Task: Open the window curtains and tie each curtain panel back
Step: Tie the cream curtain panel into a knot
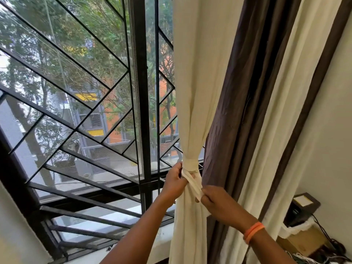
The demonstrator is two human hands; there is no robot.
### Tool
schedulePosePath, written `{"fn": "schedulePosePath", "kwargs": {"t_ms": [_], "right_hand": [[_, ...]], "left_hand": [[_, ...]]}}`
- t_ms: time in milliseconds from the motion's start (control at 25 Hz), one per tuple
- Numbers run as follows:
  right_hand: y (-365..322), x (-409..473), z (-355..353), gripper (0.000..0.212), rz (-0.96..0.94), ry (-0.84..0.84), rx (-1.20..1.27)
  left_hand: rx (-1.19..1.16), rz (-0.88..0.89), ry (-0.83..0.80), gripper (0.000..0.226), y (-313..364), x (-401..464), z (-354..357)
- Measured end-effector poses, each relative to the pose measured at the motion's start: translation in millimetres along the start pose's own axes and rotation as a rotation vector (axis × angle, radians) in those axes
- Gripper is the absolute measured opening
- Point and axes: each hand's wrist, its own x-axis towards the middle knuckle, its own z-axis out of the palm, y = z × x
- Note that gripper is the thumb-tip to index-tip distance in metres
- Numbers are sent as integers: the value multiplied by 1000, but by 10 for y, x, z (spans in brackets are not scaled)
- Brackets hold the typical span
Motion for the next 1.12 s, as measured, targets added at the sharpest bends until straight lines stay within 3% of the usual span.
{"fn": "schedulePosePath", "kwargs": {"t_ms": [40, 160, 240, 320, 400, 480, 600, 680, 760, 880, 960, 1040, 1120], "right_hand": [[83, -6, -19, 43, 16, -67, 107], [379, 38, -144, 18, 58, 0, 50], [519, 84, -258, 14, 96, 67, -41], [578, 170, -311, 18, 93, 162, -225], [587, 282, -288, 26, 63, 216, -192], [549, 380, -219, 23, 27, 227, 6], [334, 490, -241, 8, 16, 223, 544], [132, 512, -276, 12, -7, 202, 920], [10, 569, -258, 14, 56, 199, 1108], [-14, 645, -235, 14, 135, 100, 1180], [16, 648, -249, 10, 90, -39, 1199], [68, 626, -290, 45, 56, -170, 1237], [103, 557, -349, 58, 64, -248, 1398]], "left_hand": [[-20, -18, -56, 29, 35, -16, -23], [-123, -86, -306, 36, 127, -52, -142], [-157, -110, -460, 39, 155, -71, -200], [-230, -155, -513, 41, 163, -98, -173], [-320, -214, -457, 54, 158, -161, -54], [-405, -203, -376, 57, 120, -260, 86], [-483, -199, -247, 52, 80, -386, 226], [-461, -239, -139, 77, 60, -401, 270], [-422, -243, -33, 95, 6, -415, 250], [-395, -135, -27, 79, -16, -494, 230], [-296, -35, 30, 60, 25, -527, 248], [-170, 62, 101, 48, 72, -542, 279], [-22, 93, 172, 38, 98, -551, 288]]}}
